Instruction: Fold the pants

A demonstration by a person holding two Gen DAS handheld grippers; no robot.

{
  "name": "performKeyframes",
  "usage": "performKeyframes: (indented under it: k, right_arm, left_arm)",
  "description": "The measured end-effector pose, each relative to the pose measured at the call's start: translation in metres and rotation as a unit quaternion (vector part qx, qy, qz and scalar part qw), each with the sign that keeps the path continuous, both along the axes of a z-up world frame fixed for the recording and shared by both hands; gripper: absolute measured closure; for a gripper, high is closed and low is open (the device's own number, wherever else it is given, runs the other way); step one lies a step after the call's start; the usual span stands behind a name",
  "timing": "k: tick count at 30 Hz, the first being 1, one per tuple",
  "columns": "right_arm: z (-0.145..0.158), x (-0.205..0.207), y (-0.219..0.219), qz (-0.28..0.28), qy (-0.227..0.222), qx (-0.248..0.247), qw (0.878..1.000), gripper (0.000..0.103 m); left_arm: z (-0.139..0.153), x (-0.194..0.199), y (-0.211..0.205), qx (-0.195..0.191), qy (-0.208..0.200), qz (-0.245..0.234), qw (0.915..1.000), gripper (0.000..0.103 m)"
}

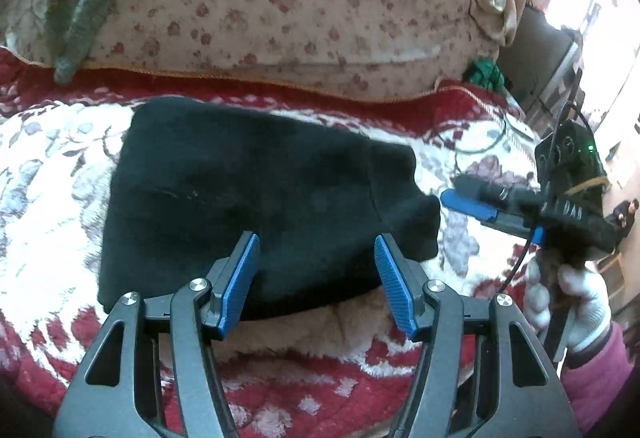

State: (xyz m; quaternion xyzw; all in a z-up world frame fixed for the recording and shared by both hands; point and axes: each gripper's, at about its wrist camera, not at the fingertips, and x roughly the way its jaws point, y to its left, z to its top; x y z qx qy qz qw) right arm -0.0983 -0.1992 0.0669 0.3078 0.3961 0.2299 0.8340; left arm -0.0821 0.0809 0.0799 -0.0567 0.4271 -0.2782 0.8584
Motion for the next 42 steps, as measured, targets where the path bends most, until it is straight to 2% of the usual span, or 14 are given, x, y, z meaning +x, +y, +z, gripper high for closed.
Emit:
performKeyframes:
  k: [3, 7, 8, 9, 11, 15, 19, 23, 28, 31, 34, 37, 40, 42]
  right_arm:
    - [-0.002, 0.018, -0.008, -0.010, 0.001, 0.031, 0.999, 0.044]
    - [-0.015, 0.048, 0.004, 0.001, 0.025, -0.001, 1.000, 0.044]
    - [-0.020, 0.054, 0.009, 0.009, 0.032, -0.005, 0.999, 0.048]
    - [-0.024, 0.059, 0.014, 0.020, 0.035, -0.007, 0.999, 0.062]
    - [-0.023, 0.064, 0.022, 0.039, 0.022, -0.012, 0.999, 0.077]
    - [0.002, 0.072, 0.041, 0.053, -0.021, -0.072, 0.996, 0.083]
    - [0.014, 0.086, 0.050, 0.051, -0.037, -0.136, 0.989, 0.084]
    - [-0.006, 0.086, 0.050, 0.046, -0.026, -0.181, 0.982, 0.084]
    - [-0.020, 0.077, 0.024, 0.005, -0.004, -0.127, 0.992, 0.078]
    - [-0.010, 0.067, 0.015, -0.008, -0.006, -0.109, 0.994, 0.078]
    - [0.006, 0.056, 0.016, -0.005, -0.020, -0.104, 0.994, 0.077]
    - [0.015, 0.047, 0.025, 0.002, -0.028, -0.102, 0.994, 0.075]
    - [0.018, 0.041, 0.036, 0.008, -0.025, -0.098, 0.995, 0.065]
    - [0.019, 0.038, 0.043, 0.011, -0.025, -0.097, 0.995, 0.064]
  left_arm:
    - [0.001, 0.001, -0.003, 0.001, -0.001, -0.004, 1.0000, 0.044]
    - [-0.006, -0.001, -0.012, 0.008, 0.006, -0.015, 0.9998, 0.044]
    - [-0.009, -0.002, -0.015, 0.011, 0.007, -0.016, 0.9998, 0.044]
    - [-0.010, -0.003, -0.016, 0.012, 0.008, -0.016, 0.9998, 0.044]
    - [-0.013, -0.002, -0.018, 0.012, 0.012, -0.017, 0.9997, 0.044]
    - [-0.008, 0.002, -0.024, 0.001, 0.012, -0.018, 0.9998, 0.044]
    - [-0.003, 0.007, -0.033, -0.010, 0.005, -0.014, 0.9998, 0.044]
    - [-0.021, 0.011, -0.043, -0.011, 0.036, -0.018, 0.9991, 0.044]
    - [-0.022, 0.006, -0.047, 0.004, 0.015, -0.023, 0.9996, 0.044]
    - [-0.019, 0.012, -0.039, -0.021, 0.038, -0.014, 0.9990, 0.044]
    - [-0.014, 0.014, -0.034, -0.014, 0.041, 0.002, 0.9991, 0.044]
    - [-0.007, 0.011, -0.030, -0.003, 0.031, 0.014, 0.9994, 0.044]
    - [0.003, 0.007, -0.024, 0.011, 0.007, 0.027, 0.9995, 0.044]
    - [0.009, 0.006, -0.021, 0.021, -0.009, 0.034, 0.9992, 0.044]
